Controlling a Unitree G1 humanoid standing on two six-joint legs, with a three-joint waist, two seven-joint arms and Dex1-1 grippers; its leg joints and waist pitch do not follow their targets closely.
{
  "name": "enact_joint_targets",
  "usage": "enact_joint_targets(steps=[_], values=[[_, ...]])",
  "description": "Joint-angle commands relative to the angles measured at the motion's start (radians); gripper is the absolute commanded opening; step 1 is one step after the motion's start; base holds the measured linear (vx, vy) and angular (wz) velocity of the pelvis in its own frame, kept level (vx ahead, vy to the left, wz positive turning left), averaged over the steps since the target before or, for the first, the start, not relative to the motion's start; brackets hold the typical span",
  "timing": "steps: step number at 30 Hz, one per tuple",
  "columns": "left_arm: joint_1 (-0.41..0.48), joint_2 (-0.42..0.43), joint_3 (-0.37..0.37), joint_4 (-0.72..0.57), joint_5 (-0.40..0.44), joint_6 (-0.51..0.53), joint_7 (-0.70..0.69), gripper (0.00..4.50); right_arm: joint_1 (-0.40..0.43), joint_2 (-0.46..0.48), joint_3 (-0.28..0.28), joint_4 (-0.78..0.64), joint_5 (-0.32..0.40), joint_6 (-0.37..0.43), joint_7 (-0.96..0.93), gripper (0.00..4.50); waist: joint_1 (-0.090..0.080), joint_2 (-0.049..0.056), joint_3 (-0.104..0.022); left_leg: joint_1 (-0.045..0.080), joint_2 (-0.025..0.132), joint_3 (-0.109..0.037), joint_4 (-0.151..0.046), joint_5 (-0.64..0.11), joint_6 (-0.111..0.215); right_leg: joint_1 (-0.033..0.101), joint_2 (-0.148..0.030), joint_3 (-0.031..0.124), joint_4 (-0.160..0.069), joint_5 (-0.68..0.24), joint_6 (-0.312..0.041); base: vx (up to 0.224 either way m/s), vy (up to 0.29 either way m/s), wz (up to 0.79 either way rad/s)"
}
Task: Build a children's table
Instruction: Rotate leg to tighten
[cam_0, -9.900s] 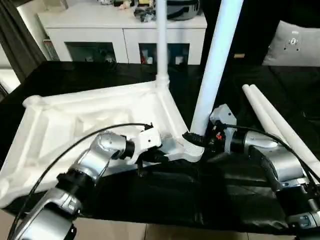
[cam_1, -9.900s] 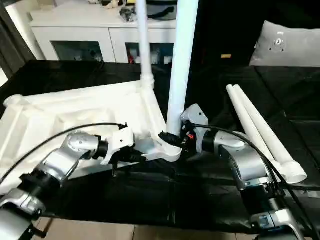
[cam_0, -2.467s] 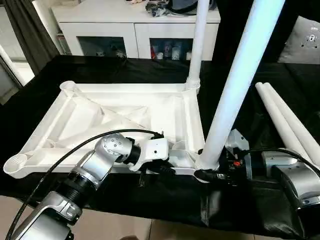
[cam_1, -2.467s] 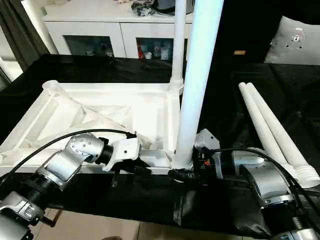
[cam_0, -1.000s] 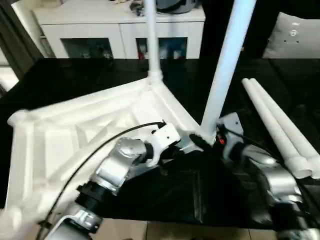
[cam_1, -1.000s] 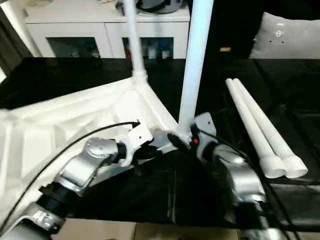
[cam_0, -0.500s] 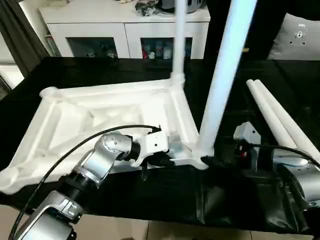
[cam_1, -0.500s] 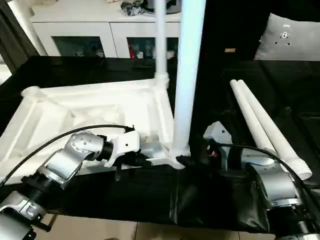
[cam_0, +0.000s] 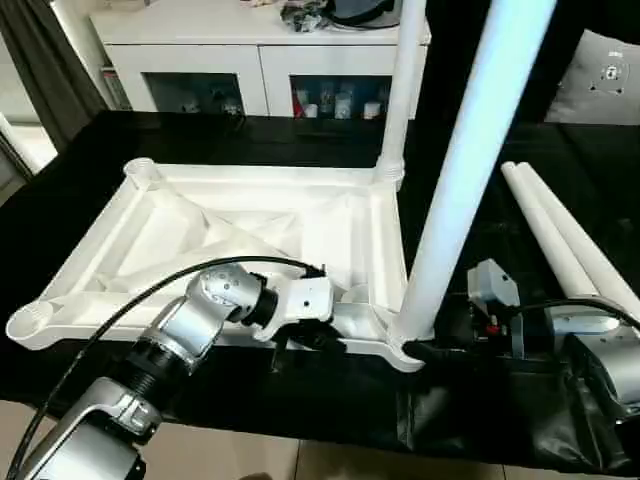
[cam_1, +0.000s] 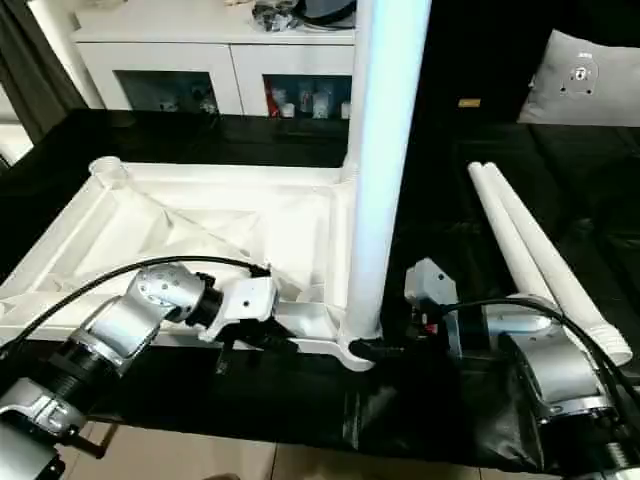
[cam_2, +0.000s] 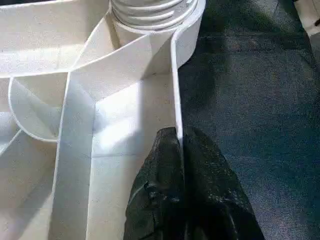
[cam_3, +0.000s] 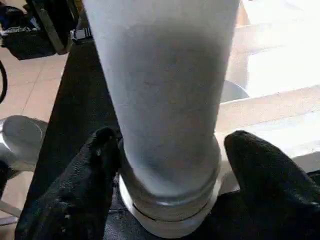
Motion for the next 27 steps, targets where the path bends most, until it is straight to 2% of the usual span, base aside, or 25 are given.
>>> enact_joint_targets(steps=[1,5,10,15,16,17,18,19,20,21,22,24,27], values=[[-0.013,-0.001,-0.053,0.000,0.018,-0.023,-0.050,0.00,-0.005,0.002,0.008,-0.008,-0.002,-0.005,-0.001,3.20,-0.001,-0.025,-0.062,-0.007,0.060,-0.017,-0.065,-0.064,0.147,0.061,-0.072,0.046,-0.066,-0.211,-0.218,0.000,0.000,0.00],[-0.015,-0.002,-0.049,0.006,0.019,-0.028,-0.055,0.00,-0.009,0.004,0.012,-0.003,0.005,-0.001,0.002,2.86,0.000,-0.025,-0.063,-0.006,0.060,-0.017,-0.064,-0.058,0.148,0.061,-0.073,0.046,-0.065,-0.204,-0.218,0.000,0.000,0.00],[-0.009,-0.003,-0.044,0.006,0.015,-0.016,-0.052,0.00,-0.005,0.011,0.013,-0.001,0.011,0.009,0.004,2.71,0.000,-0.025,-0.063,-0.007,0.059,-0.017,-0.064,-0.057,0.148,0.062,-0.072,0.045,-0.065,-0.204,-0.218,0.000,0.000,0.00],[0.024,-0.028,0.001,-0.056,-0.037,0.102,-0.012,0.00,0.012,0.059,0.003,-0.036,0.039,0.068,-0.061,2.67,-0.001,-0.025,-0.062,-0.008,0.059,-0.016,-0.064,-0.058,0.145,0.062,-0.073,0.045,-0.066,-0.209,-0.222,0.000,0.000,0.00],[0.032,-0.040,0.010,-0.076,-0.041,0.138,0.015,0.00,0.003,0.088,0.000,-0.035,0.031,0.104,-0.118,2.67,-0.009,-0.022,-0.059,-0.008,0.061,-0.018,-0.068,-0.064,0.134,0.062,-0.071,0.045,-0.066,-0.217,-0.221,0.000,0.000,0.00],[0.035,-0.046,0.015,-0.084,-0.043,0.154,0.028,0.00,-0.001,0.101,-0.001,-0.033,0.027,0.120,-0.144,2.67,-0.011,-0.023,-0.058,-0.009,0.058,-0.019,-0.069,-0.074,0.131,0.062,-0.071,0.043,-0.070,-0.236,-0.217,0.000,0.000,0.00],[0.041,-0.070,0.032,-0.103,-0.050,0.200,0.073,0.00,-0.019,0.145,-0.004,-0.014,-0.004,0.142,-0.238,2.67,-0.017,-0.022,-0.056,-0.005,0.057,-0.018,-0.071,-0.102,0.113,0.061,-0.071,0.044,-0.073,-0.283,-0.207,0.000,0.000,0.00],[0.046,-0.103,0.053,-0.119,-0.061,0.248,0.124,0.00,-0.040,0.195,-0.009,0.012,-0.034,0.163,-0.334,2.67,-0.025,-0.018,-0.051,-0.007,0.051,-0.020,-0.074,-0.130,0.094,0.062,-0.071,0.040,-0.082,-0.348,-0.189,0.000,0.000,0.00],[0.047,-0.119,0.062,-0.125,-0.066,0.268,0.148,0.00,-0.049,0.216,-0.012,0.024,-0.047,0.171,-0.376,2.67,-0.032,-0.020,-0.051,-0.006,0.052,-0.019,-0.075,-0.141,0.079,0.061,-0.070,0.041,-0.082,-0.368,-0.182,0.000,0.000,0.00],[0.049,-0.153,0.081,-0.132,-0.071,0.302,0.200,0.00,-0.068,0.255,-0.022,0.047,-0.065,0.186,-0.452,2.67,-0.046,-0.022,-0.050,-0.009,0.046,-0.022,-0.075,-0.152,0.059,0.063,-0.069,0.037,-0.086,-0.407,-0.167,0.000,0.000,0.00],[0.049,-0.170,0.091,-0.135,-0.073,0.318,0.227,0.00,-0.077,0.273,-0.027,0.059,-0.073,0.195,-0.488,2.67,-0.057,-0.022,-0.051,-0.005,0.044,-0.024,-0.075,-0.160,0.050,0.061,-0.068,0.036,-0.092,-0.435,-0.156,0.000,0.000,0.00],[0.046,-0.244,0.118,-0.147,-0.060,0.386,0.342,0.00,-0.110,0.346,-0.057,0.089,-0.089,0.229,-0.618,2.67,-0.069,-0.024,-0.054,-0.007,0.044,-0.023,-0.073,-0.153,0.058,0.062,-0.067,0.039,-0.091,-0.414,-0.159,0.000,0.000,0.00],[0.042,-0.283,0.129,-0.147,-0.047,0.413,0.397,0.00,-0.128,0.378,-0.070,0.112,-0.107,0.212,-0.689,2.67,-0.074,-0.021,-0.058,-0.008,0.043,-0.022,-0.070,-0.128,0.075,0.061,-0.067,0.040,-0.090,-0.359,-0.172,0.000,0.000,0.00]])
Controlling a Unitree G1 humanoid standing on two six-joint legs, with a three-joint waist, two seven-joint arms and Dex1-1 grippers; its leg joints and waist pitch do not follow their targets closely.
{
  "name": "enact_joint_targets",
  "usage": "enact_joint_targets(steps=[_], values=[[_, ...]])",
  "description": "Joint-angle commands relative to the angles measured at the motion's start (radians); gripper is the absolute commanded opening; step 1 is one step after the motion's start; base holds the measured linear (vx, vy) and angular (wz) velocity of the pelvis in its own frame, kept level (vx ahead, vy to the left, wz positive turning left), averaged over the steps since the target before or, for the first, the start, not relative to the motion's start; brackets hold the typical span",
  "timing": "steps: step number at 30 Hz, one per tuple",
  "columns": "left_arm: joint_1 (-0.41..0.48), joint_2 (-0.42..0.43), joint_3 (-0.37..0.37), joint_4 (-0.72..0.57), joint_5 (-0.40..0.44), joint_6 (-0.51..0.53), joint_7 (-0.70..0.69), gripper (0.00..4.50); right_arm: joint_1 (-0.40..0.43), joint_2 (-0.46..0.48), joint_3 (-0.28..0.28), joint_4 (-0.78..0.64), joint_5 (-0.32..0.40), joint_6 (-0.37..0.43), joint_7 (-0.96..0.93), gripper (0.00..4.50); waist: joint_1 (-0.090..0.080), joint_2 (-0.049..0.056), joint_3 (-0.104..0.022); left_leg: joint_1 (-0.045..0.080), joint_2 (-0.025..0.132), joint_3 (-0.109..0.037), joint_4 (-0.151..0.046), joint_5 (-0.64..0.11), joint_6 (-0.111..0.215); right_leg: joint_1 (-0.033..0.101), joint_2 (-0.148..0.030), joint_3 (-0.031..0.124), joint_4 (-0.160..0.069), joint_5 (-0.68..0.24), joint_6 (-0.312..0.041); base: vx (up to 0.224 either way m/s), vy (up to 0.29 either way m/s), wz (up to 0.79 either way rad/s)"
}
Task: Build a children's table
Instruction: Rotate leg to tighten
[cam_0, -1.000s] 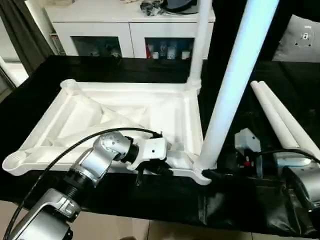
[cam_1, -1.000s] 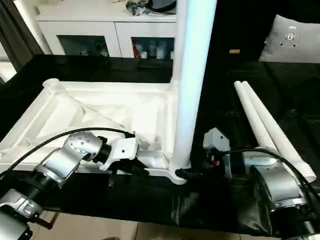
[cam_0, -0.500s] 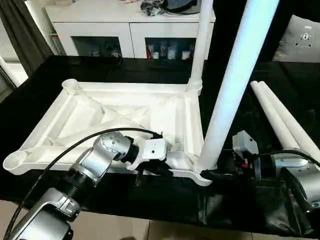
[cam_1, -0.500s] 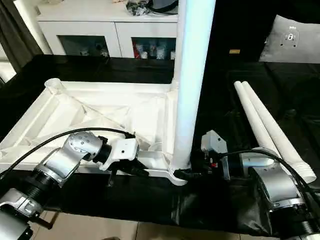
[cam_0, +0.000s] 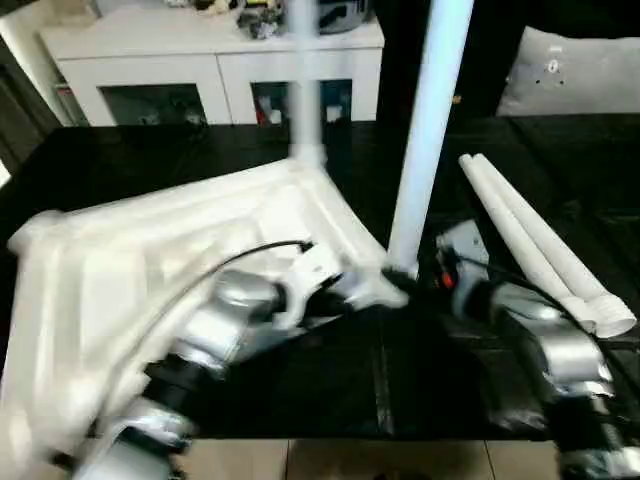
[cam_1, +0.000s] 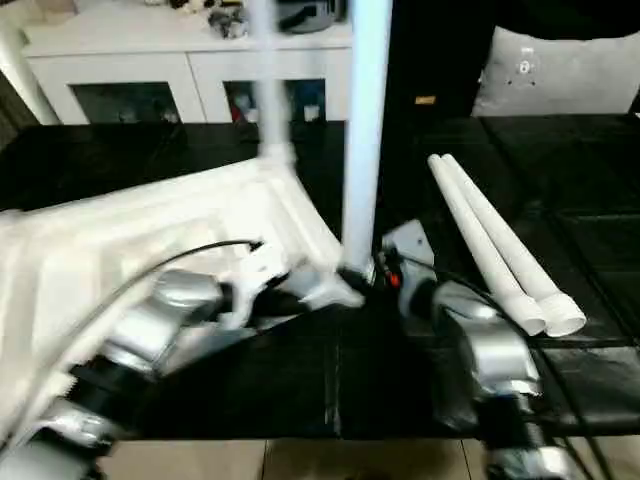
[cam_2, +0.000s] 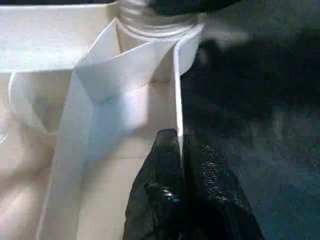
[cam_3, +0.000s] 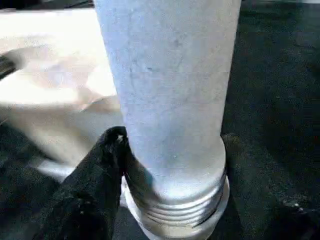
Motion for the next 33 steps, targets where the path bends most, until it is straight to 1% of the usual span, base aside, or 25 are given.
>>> enact_joint_targets(steps=[1,2,3,4,6,7,8,9,10,11,12,13,15,17,18,19,21,23,24,26,28,29,30,31,33], values=[[-0.015,-0.070,-0.040,-0.078,-0.040,-0.004,-0.007,0.00,-0.029,0.057,0.026,0.045,-0.003,0.001,-0.073,2.67,0.011,-0.020,-0.058,-0.015,0.042,-0.020,-0.067,-0.115,0.101,0.058,-0.066,0.041,-0.089,-0.326,-0.186,0.000,0.000,0.00],[-0.016,-0.074,-0.041,-0.077,-0.037,-0.002,-0.002,0.00,-0.030,0.061,0.024,0.048,-0.003,-0.003,-0.078,3.02,0.012,-0.023,-0.058,-0.014,0.042,-0.019,-0.068,-0.111,0.106,0.056,-0.066,0.041,-0.090,-0.320,-0.189,0.000,0.000,0.00],[-0.018,-0.080,-0.052,-0.082,-0.020,-0.001,0.015,0.00,-0.028,0.070,0.023,0.040,0.007,-0.004,-0.051,3.23,0.014,-0.021,-0.060,-0.018,0.042,-0.020,-0.067,-0.100,0.117,0.061,-0.066,0.041,-0.086,-0.298,-0.193,0.000,0.000,0.00],[-0.018,-0.079,-0.055,-0.082,-0.016,-0.002,0.017,0.00,-0.024,0.069,0.023,0.031,0.010,-0.001,-0.038,3.37,0.018,-0.020,-0.062,-0.017,0.044,-0.020,-0.066,-0.086,0.127,0.061,-0.066,0.041,-0.083,-0.267,-0.197,0.000,0.000,0.00],[-0.021,-0.069,-0.058,-0.082,-0.003,-0.004,0.022,0.00,-0.013,0.063,0.019,0.009,0.021,0.018,-0.023,3.39,0.020,-0.019,-0.062,-0.020,0.045,-0.021,-0.066,-0.067,0.138,0.063,-0.066,0.041,-0.078,-0.232,-0.204,0.000,0.000,0.00],[-0.021,-0.056,-0.060,-0.081,0.002,-0.011,0.018,0.00,-0.007,0.055,0.015,0.000,0.025,0.020,-0.015,3.59,0.025,-0.016,-0.065,-0.017,0.049,-0.021,-0.064,-0.047,0.150,0.059,-0.066,0.042,-0.073,-0.188,-0.221,0.000,0.000,0.00],[-0.021,-0.048,-0.060,-0.080,0.004,-0.015,0.015,0.00,-0.003,0.050,0.012,-0.005,0.027,0.019,-0.010,3.59,0.029,-0.016,-0.064,-0.017,0.050,-0.021,-0.064,-0.042,0.154,0.060,-0.067,0.042,-0.072,-0.178,-0.225,0.000,0.000,0.00],[-0.020,-0.040,-0.059,-0.080,0.005,-0.017,0.014,0.00,0.000,0.044,0.012,-0.008,0.027,0.013,-0.006,3.71,0.034,-0.012,-0.066,-0.016,0.052,-0.021,-0.063,-0.028,0.159,0.059,-0.068,0.043,-0.068,-0.151,-0.235,0.000,0.000,0.00],[-0.023,-0.025,-0.056,-0.075,0.005,-0.030,0.006,0.00,0.010,0.027,0.015,-0.019,0.034,0.002,0.023,3.83,0.038,-0.014,-0.065,-0.016,0.053,-0.020,-0.063,-0.029,0.164,0.059,-0.067,0.042,-0.068,-0.144,-0.239,0.000,0.000,0.00],[-0.026,-0.011,-0.055,-0.067,0.005,-0.048,-0.008,0.00,0.020,0.010,0.018,-0.035,0.044,-0.003,0.056,3.83,0.044,-0.014,-0.064,-0.015,0.052,-0.019,-0.063,-0.036,0.166,0.060,-0.068,0.042,-0.068,-0.149,-0.238,0.000,0.000,0.00],[-0.026,-0.011,-0.055,-0.067,0.005,-0.048,-0.008,0.00,0.020,0.010,0.018,-0.035,0.044,-0.003,0.056,3.91,0.044,-0.014,-0.064,-0.015,0.052,-0.019,-0.063,-0.036,0.166,0.060,-0.068,0.042,-0.068,-0.149,-0.238,0.000,0.000,0.00],[-0.028,-0.005,-0.055,-0.063,0.006,-0.057,-0.014,0.00,0.025,0.001,0.020,-0.042,0.050,-0.006,0.072,4.16,0.050,-0.015,-0.063,-0.015,0.053,-0.019,-0.065,-0.050,0.163,0.059,-0.069,0.043,-0.069,-0.165,-0.234,0.000,0.000,0.00],[-0.032,0.022,-0.063,-0.048,0.014,-0.092,-0.049,0.00,0.045,-0.038,0.027,-0.071,0.063,-0.011,0.140,4.22,0.055,-0.013,-0.061,-0.014,0.053,-0.019,-0.066,-0.065,0.154,0.060,-0.070,0.044,-0.072,-0.190,-0.224,0.000,0.000,0.00],[-0.034,0.043,-0.072,-0.038,0.010,-0.119,-0.085,0.00,0.053,-0.070,0.032,-0.077,0.063,-0.021,0.184,4.42,0.057,-0.013,-0.061,-0.013,0.054,-0.020,-0.067,-0.070,0.148,0.060,-0.070,0.043,-0.072,-0.195,-0.220,0.000,0.000,0.00],[-0.034,0.046,-0.074,-0.037,0.010,-0.123,-0.090,0.00,0.053,-0.074,0.032,-0.077,0.063,-0.022,0.188,4.42,0.057,-0.010,-0.061,-0.013,0.055,-0.021,-0.068,-0.071,0.145,0.059,-0.071,0.043,-0.072,-0.197,-0.220,0.000,0.000,0.00],[-0.035,0.074,-0.089,-0.027,0.006,-0.162,-0.142,0.00,0.056,-0.113,0.032,-0.071,0.060,-0.038,0.231,4.42,0.057,-0.012,-0.060,-0.014,0.053,-0.020,-0.068,-0.080,0.141,0.060,-0.070,0.043,-0.074,-0.204,-0.218,0.000,0.000,0.00],[-0.040,0.108,-0.107,-0.008,0.010,-0.199,-0.190,0.00,0.055,-0.157,0.028,-0.064,0.064,-0.055,0.290,4.42,0.058,-0.011,-0.060,-0.013,0.052,-0.020,-0.067,-0.095,0.143,0.060,-0.070,0.043,-0.075,-0.213,-0.215,0.000,0.000,0.00],[-0.054,0.149,-0.127,0.024,0.018,-0.253,-0.251,0.00,0.052,-0.216,0.033,-0.059,0.071,-0.074,0.377,4.42,0.065,-0.010,-0.061,-0.012,0.053,-0.020,-0.067,-0.090,0.146,0.060,-0.071,0.044,-0.073,-0.204,-0.216,0.000,0.000,0.00],[-0.054,0.149,-0.127,0.024,0.018,-0.253,-0.251,0.00,0.052,-0.216,0.033,-0.059,0.071,-0.074,0.377,4.42,0.065,-0.010,-0.061,-0.012,0.053,-0.020,-0.067,-0.090,0.146,0.060,-0.071,0.044,-0.073,-0.204,-0.216,0.000,0.000,0.00],[-0.057,0.166,-0.134,0.035,0.014,-0.288,-0.289,0.00,0.052,-0.244,0.039,-0.059,0.077,-0.080,0.419,4.42,0.070,-0.010,-0.062,-0.012,0.055,-0.019,-0.066,-0.082,0.145,0.061,-0.071,0.044,-0.069,-0.193,-0.221,0.000,0.000,0.00],[-0.067,0.182,-0.138,0.060,0.015,-0.336,-0.327,0.00,0.051,-0.294,0.066,-0.053,0.053,-0.119,0.487,4.42,0.074,-0.010,-0.064,-0.012,0.057,-0.020,-0.064,-0.065,0.150,0.061,-0.072,0.043,-0.066,-0.166,-0.231,0.000,0.000,0.00],[-0.067,0.182,-0.138,0.060,0.015,-0.336,-0.327,0.00,0.051,-0.294,0.066,-0.053,0.053,-0.119,0.487,4.42,0.075,-0.011,-0.064,-0.013,0.056,-0.020,-0.064,-0.062,0.153,0.061,-0.071,0.043,-0.065,-0.159,-0.234,0.000,0.000,0.00],[-0.071,0.189,-0.145,0.069,0.012,-0.354,-0.349,0.00,0.051,-0.309,0.077,-0.050,0.048,-0.135,0.512,4.42,0.075,-0.011,-0.064,-0.012,0.058,-0.019,-0.064,-0.059,0.154,0.062,-0.072,0.044,-0.064,-0.150,-0.237,0.000,0.000,0.00],[-0.077,0.202,-0.163,0.080,0.010,-0.384,-0.390,0.00,0.052,-0.329,0.095,-0.049,0.054,-0.154,0.562,4.42,0.078,-0.013,-0.064,-0.014,0.058,-0.019,-0.063,-0.058,0.163,0.063,-0.073,0.043,-0.062,-0.144,-0.240,0.000,0.000,0.00],[-0.079,0.206,-0.171,0.085,0.009,-0.394,-0.403,0.00,0.053,-0.334,0.100,-0.050,0.057,-0.161,0.581,4.42,0.079,-0.012,-0.064,-0.013,0.059,-0.018,-0.063,-0.061,0.168,0.060,-0.072,0.043,-0.063,-0.149,-0.243,0.000,0.000,0.00]])
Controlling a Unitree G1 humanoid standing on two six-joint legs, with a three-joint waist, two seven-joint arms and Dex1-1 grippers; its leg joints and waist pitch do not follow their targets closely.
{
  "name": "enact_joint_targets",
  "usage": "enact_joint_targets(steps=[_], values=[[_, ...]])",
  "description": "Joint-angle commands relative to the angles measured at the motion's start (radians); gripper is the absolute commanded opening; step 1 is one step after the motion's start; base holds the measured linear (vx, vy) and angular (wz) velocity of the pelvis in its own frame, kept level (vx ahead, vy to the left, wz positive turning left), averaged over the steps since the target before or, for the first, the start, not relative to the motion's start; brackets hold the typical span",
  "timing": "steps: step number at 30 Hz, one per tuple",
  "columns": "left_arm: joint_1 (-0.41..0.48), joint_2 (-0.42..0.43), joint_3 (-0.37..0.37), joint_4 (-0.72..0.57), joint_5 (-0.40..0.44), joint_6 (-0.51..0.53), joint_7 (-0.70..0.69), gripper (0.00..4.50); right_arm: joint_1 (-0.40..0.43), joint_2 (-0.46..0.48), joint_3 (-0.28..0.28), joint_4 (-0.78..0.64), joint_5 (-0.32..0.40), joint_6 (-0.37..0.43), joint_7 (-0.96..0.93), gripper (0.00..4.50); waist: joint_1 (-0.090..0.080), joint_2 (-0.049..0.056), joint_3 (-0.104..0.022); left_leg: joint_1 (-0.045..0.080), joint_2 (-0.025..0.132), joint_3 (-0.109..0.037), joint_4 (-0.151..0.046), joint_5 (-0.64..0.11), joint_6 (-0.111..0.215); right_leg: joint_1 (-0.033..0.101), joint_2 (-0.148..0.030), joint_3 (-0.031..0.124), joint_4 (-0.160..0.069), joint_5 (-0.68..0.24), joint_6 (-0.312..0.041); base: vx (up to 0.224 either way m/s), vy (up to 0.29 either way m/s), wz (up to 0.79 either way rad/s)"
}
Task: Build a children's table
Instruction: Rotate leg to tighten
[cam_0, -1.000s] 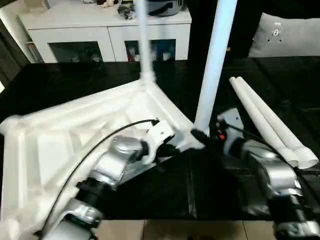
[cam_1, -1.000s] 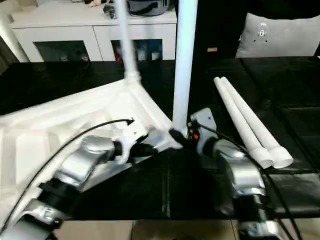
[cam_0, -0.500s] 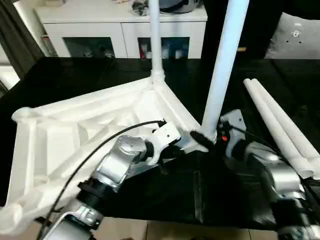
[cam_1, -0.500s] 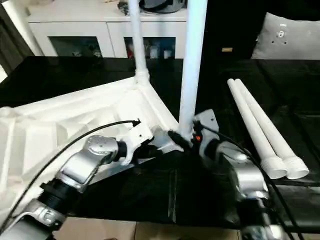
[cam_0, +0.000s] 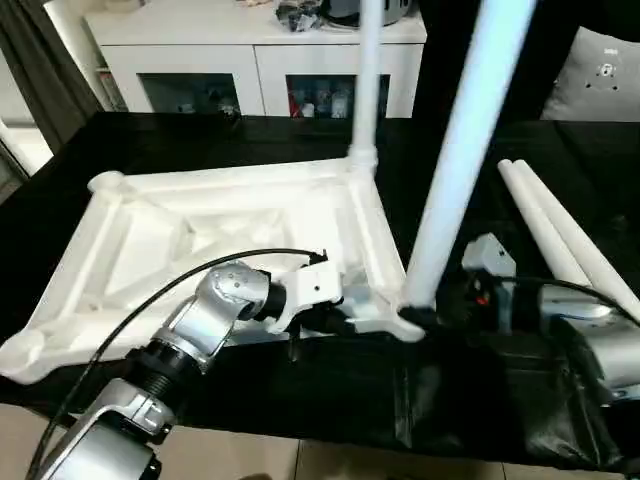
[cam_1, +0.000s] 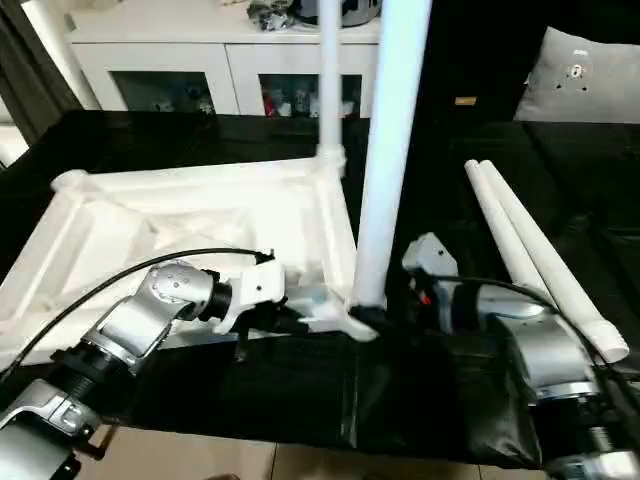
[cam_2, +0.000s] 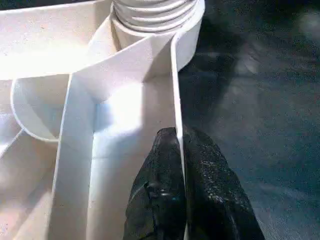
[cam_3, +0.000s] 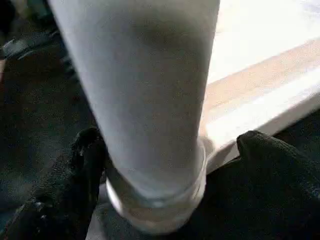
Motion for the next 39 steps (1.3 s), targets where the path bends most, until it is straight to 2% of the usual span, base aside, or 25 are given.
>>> enact_joint_targets(steps=[1,2,5,6,8,11,19,22,25,26,27,29,32,33,34,36,38,39], values=[[-0.022,0.012,-0.049,0.004,0.008,-0.048,-0.070,0.00,0.004,-0.015,0.024,-0.009,0.004,-0.019,0.057,4.42,0.001,-0.018,-0.064,-0.006,0.058,-0.017,-0.060,-0.068,0.159,0.065,-0.072,0.044,-0.062,-0.161,-0.240,0.000,0.000,0.00],[-0.023,0.013,-0.052,0.005,0.007,-0.054,-0.078,0.00,0.005,-0.018,0.028,-0.012,0.007,-0.020,0.068,4.42,0.002,-0.022,-0.063,-0.006,0.058,-0.017,-0.061,-0.071,0.159,0.065,-0.072,0.044,-0.064,-0.171,-0.238,0.000,0.000,0.00],[-0.024,0.016,-0.063,0.008,0.005,-0.071,-0.109,0.00,0.008,-0.025,0.040,-0.016,0.008,-0.027,0.101,4.42,0.005,-0.019,-0.063,-0.004,0.061,-0.017,-0.063,-0.081,0.149,0.063,-0.072,0.045,-0.065,-0.194,-0.235,0.000,0.000,0.00],[-0.025,0.016,-0.063,0.009,0.005,-0.073,-0.112,0.00,0.008,-0.025,0.040,-0.015,0.008,-0.030,0.104,4.15,0.008,-0.018,-0.064,-0.003,0.062,-0.018,-0.063,-0.078,0.147,0.063,-0.074,0.046,-0.063,-0.190,-0.237,0.000,0.000,0.00],[-0.024,0.017,-0.066,0.012,0.006,-0.082,-0.121,0.00,0.007,-0.027,0.044,-0.014,0.016,-0.027,0.113,4.15,0.009,-0.019,-0.064,-0.004,0.062,-0.017,-0.063,-0.077,0.145,0.063,-0.073,0.046,-0.063,-0.187,-0.237,0.000,0.000,0.00],[-0.024,0.015,-0.069,0.020,0.010,-0.098,-0.129,0.00,0.011,-0.036,0.052,-0.020,0.031,-0.019,0.140,3.79,0.011,-0.021,-0.064,-0.005,0.061,-0.017,-0.062,-0.072,0.145,0.064,-0.073,0.046,-0.062,-0.180,-0.236,0.000,0.000,0.00],[-0.027,0.013,-0.070,0.039,0.009,-0.114,-0.136,0.00,0.017,-0.030,0.060,-0.024,0.040,-0.012,0.163,3.20,0.021,-0.019,-0.066,-0.004,0.061,-0.017,-0.061,-0.065,0.145,0.063,-0.072,0.045,-0.061,-0.172,-0.236,0.000,0.000,0.00],[-0.016,0.011,-0.064,0.027,-0.006,-0.089,-0.141,0.00,0.024,-0.021,0.064,-0.028,0.052,0.003,0.163,2.88,0.022,-0.020,-0.066,-0.004,0.061,-0.016,-0.061,-0.063,0.144,0.064,-0.072,0.046,-0.062,-0.181,-0.233,0.000,0.000,0.00],[-0.003,0.004,-0.051,0.002,-0.032,-0.041,-0.142,0.00,0.029,-0.004,0.054,-0.038,0.076,0.028,0.154,2.77,0.022,-0.020,-0.065,-0.005,0.061,-0.017,-0.062,-0.065,0.143,0.063,-0.073,0.045,-0.063,-0.190,-0.233,0.000,0.000,0.00],[0.007,-0.002,-0.039,-0.016,-0.049,-0.012,-0.134,0.00,0.034,0.006,0.049,-0.047,0.087,0.045,0.146,2.77,0.021,-0.015,-0.065,-0.004,0.061,-0.017,-0.062,-0.069,0.140,0.062,-0.072,0.045,-0.063,-0.195,-0.233,0.000,0.000,0.00],[0.007,-0.002,-0.039,-0.016,-0.049,-0.012,-0.134,0.00,0.034,0.006,0.049,-0.047,0.087,0.045,0.146,2.72,0.021,-0.018,-0.064,-0.004,0.061,-0.017,-0.063,-0.072,0.137,0.063,-0.073,0.045,-0.065,-0.203,-0.230,0.000,0.000,0.00],[0.026,-0.023,-0.014,-0.058,-0.080,0.052,-0.101,0.00,0.041,0.036,0.044,-0.059,0.084,0.082,0.087,2.72,0.018,-0.018,-0.064,-0.004,0.061,-0.017,-0.064,-0.071,0.133,0.064,-0.072,0.045,-0.063,-0.203,-0.227,0.000,0.000,0.00],[0.035,-0.037,-0.002,-0.078,-0.088,0.087,-0.072,0.00,0.038,0.060,0.042,-0.056,0.072,0.102,0.032,2.71,0.010,-0.016,-0.060,-0.005,0.057,-0.017,-0.066,-0.085,0.121,0.063,-0.071,0.044,-0.070,-0.239,-0.218,0.000,0.000,0.00],[0.042,-0.061,0.010,-0.096,-0.091,0.130,-0.026,0.00,0.028,0.100,0.032,-0.038,0.048,0.122,-0.062,2.71,0.005,-0.016,-0.061,-0.003,0.056,-0.017,-0.068,-0.101,0.109,0.064,-0.071,0.044,-0.072,-0.272,-0.207,0.000,0.000,0.00],[0.047,-0.113,0.031,-0.115,-0.079,0.203,0.077,0.00,-0.004,0.183,0.001,0.010,0.014,0.161,-0.239,2.70,-0.008,-0.013,-0.055,-0.007,0.054,-0.019,-0.071,-0.116,0.092,0.062,-0.069,0.042,-0.076,-0.301,-0.202,0.000,0.000,0.00],[0.047,-0.141,0.043,-0.119,-0.072,0.234,0.130,0.00,-0.016,0.215,-0.011,0.027,0.001,0.177,-0.307,2.70,-0.030,-0.017,-0.056,-0.006,0.048,-0.023,-0.074,-0.139,0.061,0.066,-0.069,0.037,-0.082,-0.359,-0.180,0.000,0.000,0.00],[0.035,-0.204,0.065,-0.115,-0.057,0.283,0.230,0.00,-0.037,0.275,-0.035,0.057,-0.018,0.206,-0.429,2.70,-0.045,-0.017,-0.055,-0.003,0.045,-0.021,-0.071,-0.140,0.065,0.062,-0.065,0.039,-0.089,-0.371,-0.175,0.000,0.000,0.00],[0.035,-0.204,0.065,-0.115,-0.057,0.283,0.230,0.00,-0.037,0.275,-0.035,0.057,-0.018,0.206,-0.429,2.70,-0.050,-0.016,-0.057,-0.004,0.043,-0.020,-0.069,-0.135,0.067,0.063,-0.066,0.038,-0.090,-0.368,-0.177,0.000,0.000,0.00]])
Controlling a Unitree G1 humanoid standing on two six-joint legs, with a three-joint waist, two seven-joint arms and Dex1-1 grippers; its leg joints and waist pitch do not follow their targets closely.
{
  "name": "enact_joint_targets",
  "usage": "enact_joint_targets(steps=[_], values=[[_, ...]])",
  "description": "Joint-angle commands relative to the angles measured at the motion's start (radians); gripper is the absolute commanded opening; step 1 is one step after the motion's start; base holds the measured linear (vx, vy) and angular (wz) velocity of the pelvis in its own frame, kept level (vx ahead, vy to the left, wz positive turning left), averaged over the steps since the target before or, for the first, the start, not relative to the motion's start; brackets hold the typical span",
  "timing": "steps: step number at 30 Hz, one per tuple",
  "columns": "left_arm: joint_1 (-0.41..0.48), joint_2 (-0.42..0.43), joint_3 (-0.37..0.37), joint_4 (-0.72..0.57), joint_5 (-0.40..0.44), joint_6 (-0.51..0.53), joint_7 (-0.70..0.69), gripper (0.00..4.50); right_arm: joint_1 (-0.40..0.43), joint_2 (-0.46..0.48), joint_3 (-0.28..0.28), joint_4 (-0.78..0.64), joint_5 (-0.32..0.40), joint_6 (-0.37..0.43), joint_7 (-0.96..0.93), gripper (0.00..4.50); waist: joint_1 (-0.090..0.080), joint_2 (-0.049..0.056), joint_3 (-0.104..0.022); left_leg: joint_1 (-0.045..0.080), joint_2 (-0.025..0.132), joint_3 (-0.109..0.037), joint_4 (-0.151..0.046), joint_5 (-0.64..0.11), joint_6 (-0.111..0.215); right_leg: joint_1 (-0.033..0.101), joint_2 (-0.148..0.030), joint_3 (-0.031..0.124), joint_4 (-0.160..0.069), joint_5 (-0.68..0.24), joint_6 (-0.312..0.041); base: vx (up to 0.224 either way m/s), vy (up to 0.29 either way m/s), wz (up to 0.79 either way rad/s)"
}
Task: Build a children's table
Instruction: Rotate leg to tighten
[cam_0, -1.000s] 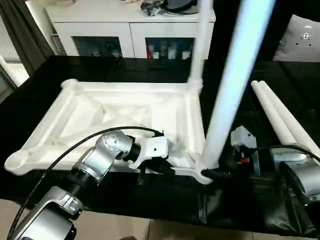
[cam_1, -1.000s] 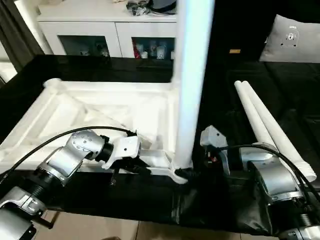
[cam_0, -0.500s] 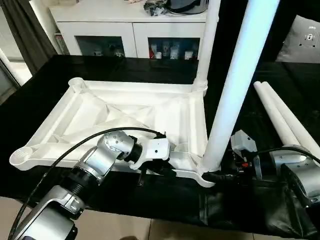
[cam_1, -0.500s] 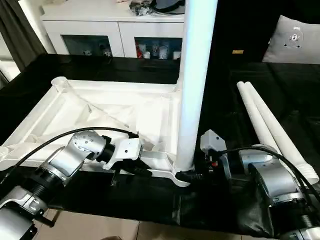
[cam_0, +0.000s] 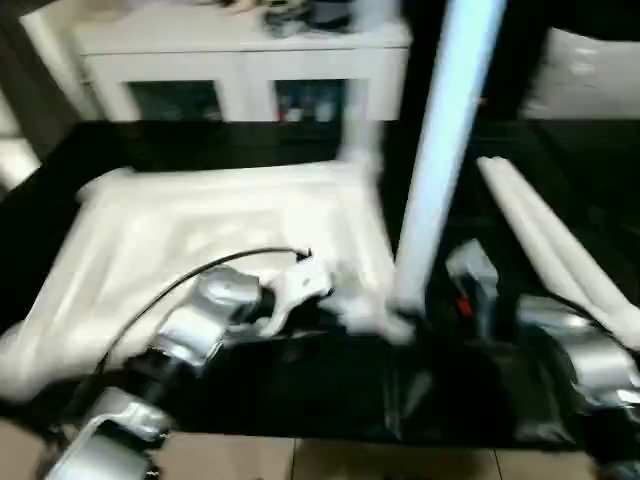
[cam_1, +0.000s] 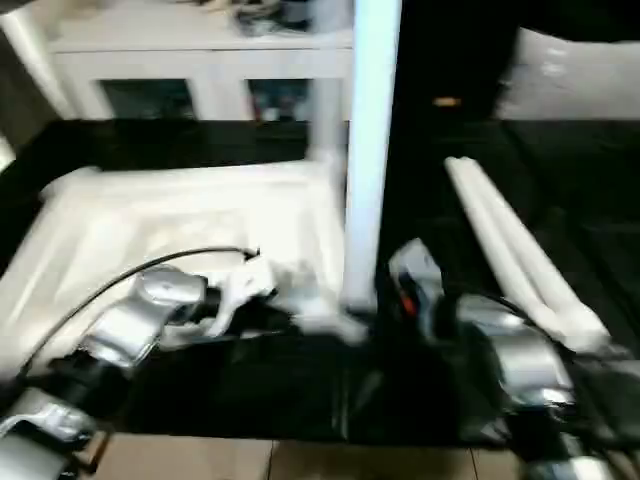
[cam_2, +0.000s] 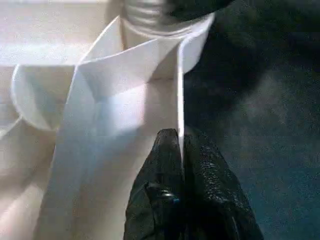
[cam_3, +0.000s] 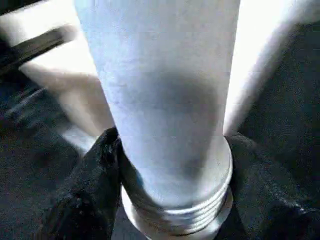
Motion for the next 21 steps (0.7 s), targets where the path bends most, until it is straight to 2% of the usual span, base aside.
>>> enact_joint_targets(steps=[1,2,3,6,7,9,10,11,12,14,15,17,20,21], values=[[-0.018,-0.077,-0.025,-0.057,-0.032,0.010,0.029,0.00,-0.022,0.068,0.031,0.033,-0.010,0.045,-0.098,2.70,0.005,-0.020,-0.055,-0.013,0.041,-0.021,-0.070,-0.130,0.086,0.061,-0.065,0.038,-0.092,-0.370,-0.177,0.000,0.000,0.00],[-0.024,-0.101,-0.020,-0.049,-0.027,0.015,0.061,0.00,-0.031,0.092,0.020,0.048,-0.016,0.053,-0.145,2.70,0.003,-0.029,-0.056,-0.014,0.041,-0.019,-0.069,-0.123,0.090,0.060,-0.064,0.039,-0.092,-0.365,-0.176,0.000,0.000,0.00],[-0.024,-0.101,-0.020,-0.049,-0.027,0.015,0.061,0.00,-0.031,0.092,0.020,0.048,-0.016,0.053,-0.145,2.70,0.005,-0.023,-0.056,-0.013,0.041,-0.020,-0.068,-0.118,0.098,0.058,-0.066,0.038,-0.092,-0.367,-0.174,0.000,0.000,0.00],[-0.034,-0.154,-0.015,-0.037,-0.004,0.021,0.135,0.00,-0.052,0.146,-0.002,0.083,-0.044,0.049,-0.266,2.70,0.002,-0.020,-0.056,-0.014,0.042,-0.021,-0.070,-0.109,0.103,0.057,-0.063,0.036,-0.093,-0.356,-0.166,0.000,0.000,0.00],[-0.036,-0.163,-0.016,-0.037,0.004,0.021,0.153,0.00,-0.057,0.162,-0.009,0.092,-0.050,0.036,-0.294,3.26,0.001,-0.018,-0.058,-0.015,0.043,-0.022,-0.071,-0.109,0.101,0.057,-0.065,0.037,-0.090,-0.344,-0.170,0.000,0.000,0.00],[-0.037,-0.157,-0.021,-0.045,0.016,0.021,0.160,0.00,-0.057,0.178,-0.022,0.085,-0.052,0.017,-0.309,3.42,0.003,-0.015,-0.059,-0.013,0.045,-0.022,-0.070,-0.111,0.105,0.057,-0.066,0.038,-0.089,-0.317,-0.178,0.000,0.000,0.00],[-0.038,-0.145,-0.022,-0.044,0.024,0.021,0.167,0.00,-0.052,0.177,-0.024,0.071,-0.048,0.017,-0.303,3.49,0.006,-0.013,-0.060,-0.012,0.046,-0.021,-0.070,-0.104,0.110,0.056,-0.067,0.040,-0.086,-0.290,-0.190,0.000,0.000,0.00],[-0.039,-0.137,-0.023,-0.043,0.030,0.021,0.172,0.00,-0.050,0.176,-0.025,0.063,-0.047,0.018,-0.301,3.49,0.007,-0.016,-0.061,-0.013,0.047,-0.021,-0.069,-0.098,0.112,0.058,-0.067,0.041,-0.085,-0.275,-0.193,0.000,0.000,0.00],[-0.039,-0.137,-0.023,-0.043,0.030,0.021,0.172,0.00,-0.050,0.176,-0.025,0.063,-0.047,0.018,-0.301,3.74,0.011,-0.014,-0.062,-0.014,0.048,-0.021,-0.069,-0.082,0.123,0.058,-0.066,0.041,-0.079,-0.236,-0.204,0.000,0.000,0.00],[-0.046,-0.112,-0.018,-0.028,0.042,0.002,0.173,0.00,-0.035,0.150,-0.021,0.040,-0.046,0.001,-0.269,3.86,0.015,-0.012,-0.063,-0.015,0.048,-0.021,-0.067,-0.070,0.131,0.060,-0.068,0.041,-0.075,-0.206,-0.214,0.000,0.000,0.00],[-0.048,-0.105,-0.014,-0.022,0.045,-0.006,0.170,0.00,-0.029,0.139,-0.019,0.032,-0.045,-0.005,-0.255,3.91,0.018,-0.014,-0.063,-0.017,0.048,-0.021,-0.066,-0.063,0.138,0.062,-0.067,0.041,-0.074,-0.189,-0.215,0.000,0.000,0.00],[-0.055,-0.088,-0.009,-0.007,0.052,-0.030,0.160,0.00,-0.016,0.113,-0.019,0.015,-0.035,-0.018,-0.218,4.17,0.024,-0.014,-0.062,-0.016,0.048,-0.020,-0.066,-0.068,0.146,0.061,-0.069,0.042,-0.076,-0.195,-0.214,0.000,0.000,0.00],[-0.063,-0.071,-0.005,0.015,0.060,-0.057,0.153,0.00,-0.001,0.085,-0.023,-0.001,-0.029,-0.038,-0.179,4.37,0.028,-0.014,-0.059,-0.014,0.049,-0.020,-0.069,-0.091,0.136,0.059,-0.069,0.041,-0.080,-0.242,-0.202,0.000,0.000,0.00],[-0.073,-0.062,-0.004,0.038,0.066,-0.080,0.152,0.00,0.014,0.058,-0.028,-0.016,-0.023,-0.048,-0.148,4.44,0.030,-0.009,-0.058,-0.013,0.049,-0.021,-0.070,-0.103,0.131,0.058,-0.069,0.041,-0.082,-0.258,-0.196,0.000,0.000,0.00]])
